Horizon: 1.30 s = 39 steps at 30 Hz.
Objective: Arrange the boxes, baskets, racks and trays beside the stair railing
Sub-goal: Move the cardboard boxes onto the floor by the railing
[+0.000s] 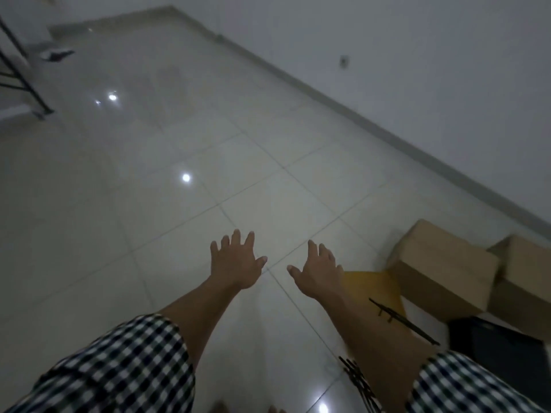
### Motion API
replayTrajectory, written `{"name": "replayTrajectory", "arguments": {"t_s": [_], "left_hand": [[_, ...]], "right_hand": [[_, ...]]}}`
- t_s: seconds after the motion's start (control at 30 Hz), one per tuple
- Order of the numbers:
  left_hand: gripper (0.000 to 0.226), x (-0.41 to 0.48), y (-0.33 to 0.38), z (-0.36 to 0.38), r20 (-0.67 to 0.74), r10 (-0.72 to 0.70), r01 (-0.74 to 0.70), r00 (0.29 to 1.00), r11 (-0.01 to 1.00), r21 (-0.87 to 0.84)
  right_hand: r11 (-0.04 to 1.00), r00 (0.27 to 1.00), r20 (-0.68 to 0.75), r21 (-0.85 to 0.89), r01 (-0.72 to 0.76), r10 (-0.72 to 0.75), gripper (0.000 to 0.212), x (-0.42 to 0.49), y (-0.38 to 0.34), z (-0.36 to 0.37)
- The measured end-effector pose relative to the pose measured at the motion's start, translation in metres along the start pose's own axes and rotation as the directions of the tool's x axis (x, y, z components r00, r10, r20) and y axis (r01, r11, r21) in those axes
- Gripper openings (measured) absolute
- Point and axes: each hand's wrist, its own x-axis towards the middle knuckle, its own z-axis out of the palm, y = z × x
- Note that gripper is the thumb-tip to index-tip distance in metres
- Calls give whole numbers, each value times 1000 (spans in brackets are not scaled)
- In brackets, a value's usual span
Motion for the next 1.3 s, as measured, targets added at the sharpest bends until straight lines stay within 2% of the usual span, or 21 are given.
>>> {"name": "replayTrajectory", "arguments": {"t_s": [0.27,0.47,0.63,0.83,1.03,1.13,1.3], "left_hand": [[72,127,79,-14,42,243,-246,969,967,67],[72,250,119,-43,72,425,-431,902,893,133],[72,336,157,-78,108,556,-566,824,801,196],[72,413,234,-99,146,675,-687,723,682,249],[73,476,339,-95,196,754,-771,627,564,294],[73,500,403,-91,277,783,-822,557,471,321],[74,525,498,-90,323,835,-881,446,345,325]], "right_hand": [[968,968,-89,109,-226,236,86,91,49,-45],[879,885,-104,210,-427,454,85,172,62,-79],[803,818,-128,326,-499,560,87,228,69,-115],[706,726,-144,419,-571,672,85,285,101,-152],[570,625,-97,538,-622,774,86,348,160,-170],[485,565,-57,588,-647,823,83,375,199,-187],[359,470,8,634,-685,883,81,394,261,-216]]}}
